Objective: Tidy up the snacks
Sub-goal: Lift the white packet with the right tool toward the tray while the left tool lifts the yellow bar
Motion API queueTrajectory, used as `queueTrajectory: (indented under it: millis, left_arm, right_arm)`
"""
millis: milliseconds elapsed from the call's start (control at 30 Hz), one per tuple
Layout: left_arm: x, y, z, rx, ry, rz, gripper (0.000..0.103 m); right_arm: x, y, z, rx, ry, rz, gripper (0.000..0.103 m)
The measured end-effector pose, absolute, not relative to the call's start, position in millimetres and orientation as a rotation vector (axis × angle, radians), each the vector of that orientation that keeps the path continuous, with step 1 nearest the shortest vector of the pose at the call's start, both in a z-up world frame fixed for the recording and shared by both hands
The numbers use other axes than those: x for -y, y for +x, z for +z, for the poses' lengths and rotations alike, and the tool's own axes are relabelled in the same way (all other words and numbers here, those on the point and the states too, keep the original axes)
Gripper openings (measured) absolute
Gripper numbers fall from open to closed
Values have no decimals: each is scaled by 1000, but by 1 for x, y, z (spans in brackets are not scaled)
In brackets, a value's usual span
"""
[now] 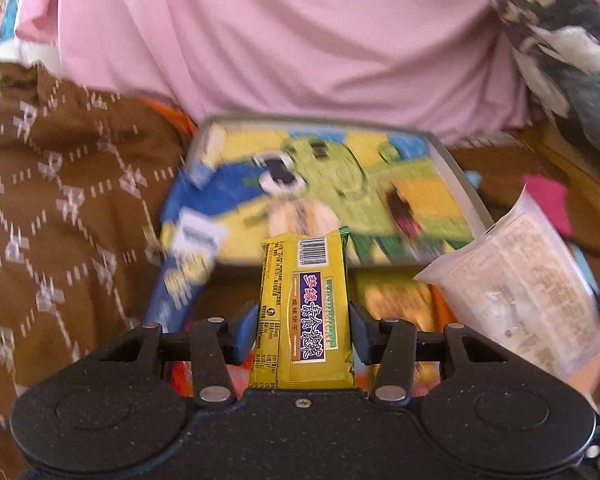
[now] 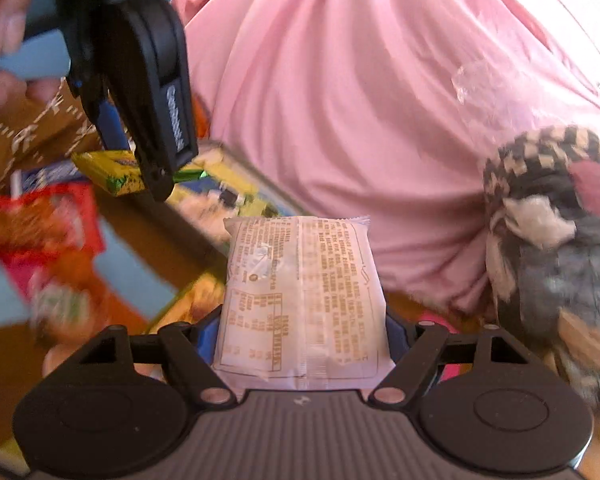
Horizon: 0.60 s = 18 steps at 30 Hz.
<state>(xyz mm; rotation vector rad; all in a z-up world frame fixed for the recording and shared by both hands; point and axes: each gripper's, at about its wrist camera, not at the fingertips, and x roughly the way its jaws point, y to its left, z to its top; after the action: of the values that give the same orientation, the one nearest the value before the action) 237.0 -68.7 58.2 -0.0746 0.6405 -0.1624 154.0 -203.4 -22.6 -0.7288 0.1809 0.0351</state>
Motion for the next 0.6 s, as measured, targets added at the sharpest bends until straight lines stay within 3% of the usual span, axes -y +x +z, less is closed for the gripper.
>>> queueTrajectory:
  millis: [300, 600]
  left_arm:
    - [46, 313, 71, -555, -39, -83, 50]
    - [17, 365, 55, -543, -41, -38, 50]
  right_arm:
    - [168, 238, -3, -48, -762, 83, 80]
    - [158, 295, -24, -64, -811, 106, 80]
